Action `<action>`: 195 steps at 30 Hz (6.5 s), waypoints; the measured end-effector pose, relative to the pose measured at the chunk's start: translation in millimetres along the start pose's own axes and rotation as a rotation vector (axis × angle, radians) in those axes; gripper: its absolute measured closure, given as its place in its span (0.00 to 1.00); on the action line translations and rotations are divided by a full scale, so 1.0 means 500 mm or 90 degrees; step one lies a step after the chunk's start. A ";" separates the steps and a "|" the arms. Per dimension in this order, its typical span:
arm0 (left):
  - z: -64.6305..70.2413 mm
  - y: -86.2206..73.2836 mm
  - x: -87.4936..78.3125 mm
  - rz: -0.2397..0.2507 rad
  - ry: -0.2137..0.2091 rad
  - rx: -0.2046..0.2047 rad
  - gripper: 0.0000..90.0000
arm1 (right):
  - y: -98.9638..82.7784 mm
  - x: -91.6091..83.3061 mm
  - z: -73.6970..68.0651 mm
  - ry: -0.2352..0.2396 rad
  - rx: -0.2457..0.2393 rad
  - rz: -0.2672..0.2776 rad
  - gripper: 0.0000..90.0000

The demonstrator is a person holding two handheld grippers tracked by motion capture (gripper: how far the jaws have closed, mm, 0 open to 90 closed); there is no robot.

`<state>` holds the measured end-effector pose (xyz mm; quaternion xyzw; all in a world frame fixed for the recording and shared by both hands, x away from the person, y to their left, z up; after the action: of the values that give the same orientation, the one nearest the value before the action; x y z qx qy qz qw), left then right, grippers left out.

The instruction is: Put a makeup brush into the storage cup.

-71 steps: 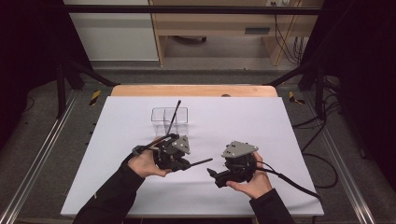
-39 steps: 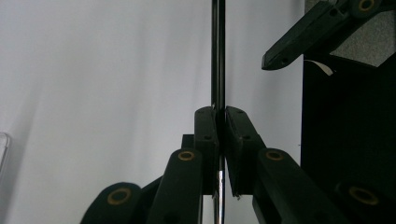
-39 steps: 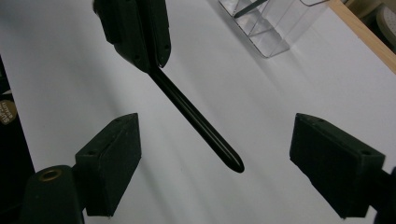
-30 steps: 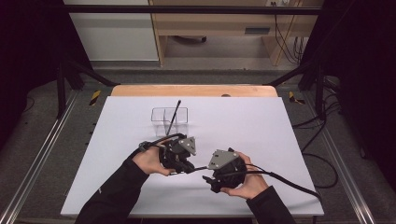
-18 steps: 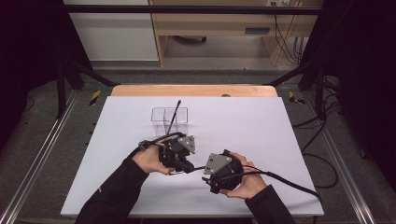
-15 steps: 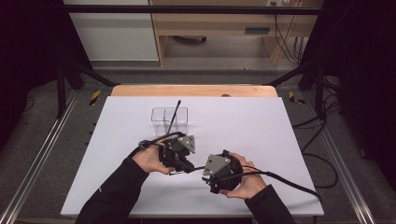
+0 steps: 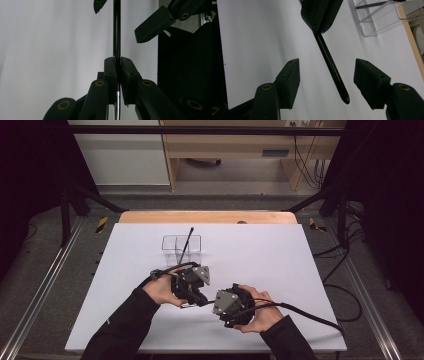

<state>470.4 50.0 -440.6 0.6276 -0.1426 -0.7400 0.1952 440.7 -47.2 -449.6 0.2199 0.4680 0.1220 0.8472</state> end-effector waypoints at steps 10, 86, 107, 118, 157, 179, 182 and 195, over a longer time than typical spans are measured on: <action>0.007 0.000 0.008 -0.014 -0.011 0.008 0.93 | 0.010 0.007 -0.008 0.013 -0.034 -0.004 0.52; -0.024 -0.034 -0.047 0.147 0.105 -0.022 0.27 | -0.041 0.027 0.002 0.070 0.017 -0.031 0.93; -0.032 -0.101 -0.038 0.233 0.186 -0.113 0.16 | -0.081 0.030 0.018 0.054 0.144 0.026 0.93; -0.034 -0.115 -0.040 0.316 0.243 -0.168 0.16 | -0.084 0.030 0.024 0.035 0.216 0.077 0.93; -0.025 -0.091 -0.025 0.488 0.277 -0.256 0.17 | -0.087 0.024 0.043 -0.013 0.381 0.178 0.93; -0.021 -0.053 -0.027 0.534 0.255 -0.268 0.20 | -0.084 0.022 0.049 -0.023 0.409 0.199 0.93; -0.021 -0.045 -0.030 0.542 0.251 -0.268 0.20 | -0.084 0.022 0.049 -0.024 0.410 0.200 0.93; -0.026 0.002 -0.027 0.579 0.227 -0.271 0.23 | -0.082 0.018 0.050 -0.030 0.414 0.209 0.93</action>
<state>485.1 55.9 -430.6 0.5646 -0.2116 -0.4753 0.6407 466.6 -85.7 -464.5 0.5531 0.4214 0.0962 0.7123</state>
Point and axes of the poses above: each handheld gripper's, and its own axes: x roughly forward along the jaws, y roughly out of its top, z roughly to its right, the point moved 8 cm from there along x, roughly forward along the jaws, and after that the axes turned 3 degrees about -y, right-handed, at the moved point
